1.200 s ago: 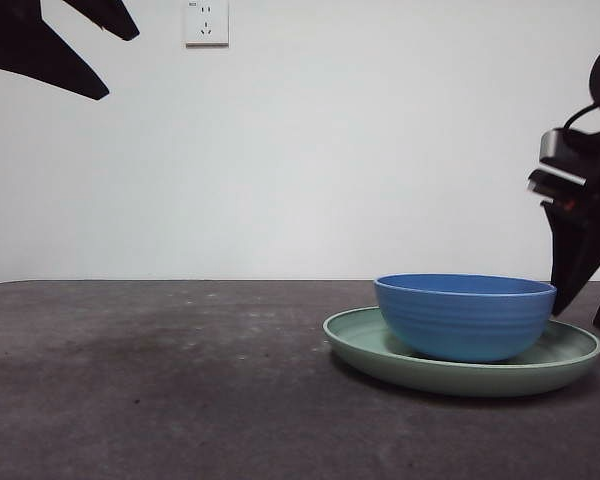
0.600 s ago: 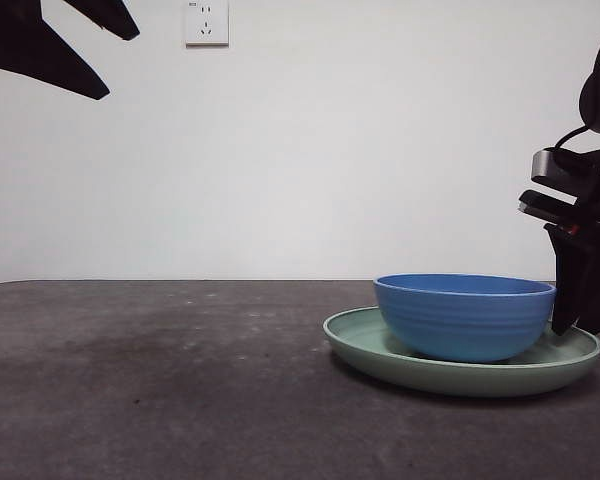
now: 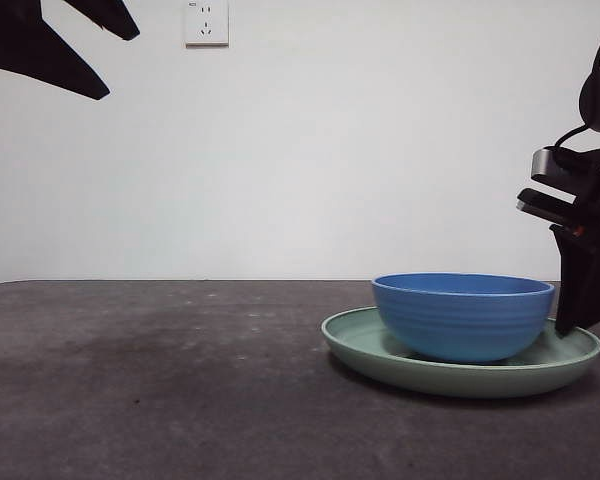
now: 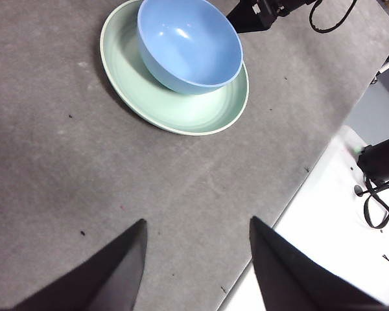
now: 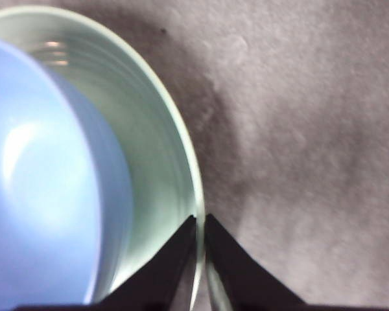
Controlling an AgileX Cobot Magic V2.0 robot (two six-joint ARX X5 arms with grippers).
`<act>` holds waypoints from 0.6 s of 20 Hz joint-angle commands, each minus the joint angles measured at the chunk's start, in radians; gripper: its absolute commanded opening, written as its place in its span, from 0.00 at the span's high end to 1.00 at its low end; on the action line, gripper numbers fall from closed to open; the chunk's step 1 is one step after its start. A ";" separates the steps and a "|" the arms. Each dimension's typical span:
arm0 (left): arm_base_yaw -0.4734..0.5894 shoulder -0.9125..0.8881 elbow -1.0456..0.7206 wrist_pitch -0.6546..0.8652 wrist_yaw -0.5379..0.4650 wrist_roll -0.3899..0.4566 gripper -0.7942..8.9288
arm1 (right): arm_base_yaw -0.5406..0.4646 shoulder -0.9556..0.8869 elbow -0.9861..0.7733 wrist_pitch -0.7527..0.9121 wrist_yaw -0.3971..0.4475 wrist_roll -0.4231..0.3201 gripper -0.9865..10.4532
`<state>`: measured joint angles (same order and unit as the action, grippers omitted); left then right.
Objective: Pick up the blue bowl, put it on the green plate, put it on desk
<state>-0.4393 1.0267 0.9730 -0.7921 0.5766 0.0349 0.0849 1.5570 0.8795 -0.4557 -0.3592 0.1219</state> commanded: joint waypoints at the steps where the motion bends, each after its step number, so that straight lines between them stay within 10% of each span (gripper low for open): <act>1: -0.006 0.004 0.013 0.007 0.008 -0.002 0.65 | 0.005 0.005 0.006 0.030 -0.058 0.043 0.91; 12: -0.006 0.004 0.013 0.007 0.008 -0.002 0.65 | 0.099 -0.048 0.012 0.164 -0.137 0.201 0.91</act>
<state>-0.4393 1.0267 0.9730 -0.7918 0.5766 0.0349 0.1810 1.5021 0.8795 -0.3073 -0.4831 0.2817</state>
